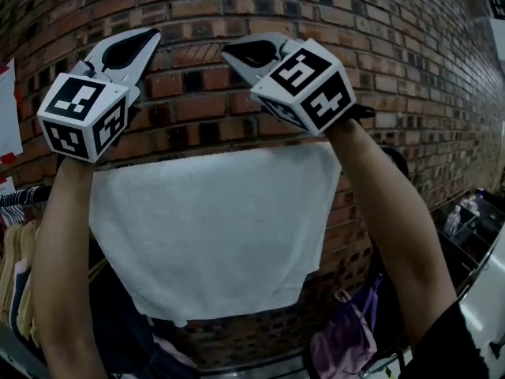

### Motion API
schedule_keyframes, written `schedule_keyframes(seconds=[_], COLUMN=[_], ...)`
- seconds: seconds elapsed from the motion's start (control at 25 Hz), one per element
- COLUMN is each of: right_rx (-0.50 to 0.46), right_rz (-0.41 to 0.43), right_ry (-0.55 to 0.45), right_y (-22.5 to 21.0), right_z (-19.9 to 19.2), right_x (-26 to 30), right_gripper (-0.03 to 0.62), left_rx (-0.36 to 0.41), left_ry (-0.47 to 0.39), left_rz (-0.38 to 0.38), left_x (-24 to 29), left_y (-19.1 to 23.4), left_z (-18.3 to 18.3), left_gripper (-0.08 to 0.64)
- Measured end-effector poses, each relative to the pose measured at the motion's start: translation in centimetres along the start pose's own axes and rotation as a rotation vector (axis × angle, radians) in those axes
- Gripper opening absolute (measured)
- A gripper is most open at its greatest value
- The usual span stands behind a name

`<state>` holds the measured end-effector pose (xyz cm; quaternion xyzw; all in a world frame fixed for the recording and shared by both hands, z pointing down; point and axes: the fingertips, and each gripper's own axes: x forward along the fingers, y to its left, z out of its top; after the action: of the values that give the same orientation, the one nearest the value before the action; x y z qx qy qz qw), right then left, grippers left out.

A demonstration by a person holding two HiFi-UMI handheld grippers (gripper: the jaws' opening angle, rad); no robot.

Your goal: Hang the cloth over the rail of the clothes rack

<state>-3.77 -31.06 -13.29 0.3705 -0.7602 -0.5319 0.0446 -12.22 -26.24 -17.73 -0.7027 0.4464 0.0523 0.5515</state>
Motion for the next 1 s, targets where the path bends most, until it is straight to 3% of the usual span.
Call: schedule_keyframes(seconds=[0.16,0.32,0.44,0.56,0.68,0.84,1.0], right_rx=[0.134,0.21,0.297,0.415,0.495,0.665,0.806], right_rz=[-0.095,-0.123,-0.136,-0.162,-0.188,-0.149,-0.106], right_ry=[-0.274,-0.448,-0.492,-0.48,-0.379,-0.235,-0.087], right_y=[-1.4,1.7,5.4,9.5,14.5,22.0,28.8], right_z=[7.4,11.0,10.6,7.8,3.3,-2.4,-6.3], right_x=[-4.4,-9.0,-11.9,-14.0,-15.3,-16.5,-17.7], right_gripper=[0.003,0.003,0.003,0.003,0.004,0.005,0.005], left_rx=[-0.126,-0.273,-0.36,-0.473,-0.528,-0.59,-0.678], left_ry=[-0.193,-0.327,-0.351,-0.275,-0.174,-0.006,0.211], left_rz=[0.128,0.1,0.031,-0.001,0.025,0.071,0.069], left_x=[-2.3,-5.9,-8.6,-10.9,-13.8,-17.6,-21.3], left_y=[1.0,-2.6,-7.5,-12.8,-17.6,-23.3,-30.0], left_z=[6.5,10.8,11.3,8.6,5.0,-0.4,-5.7], left_gripper=[0.008,0.008,0.008,0.007,0.006,0.008,0.008])
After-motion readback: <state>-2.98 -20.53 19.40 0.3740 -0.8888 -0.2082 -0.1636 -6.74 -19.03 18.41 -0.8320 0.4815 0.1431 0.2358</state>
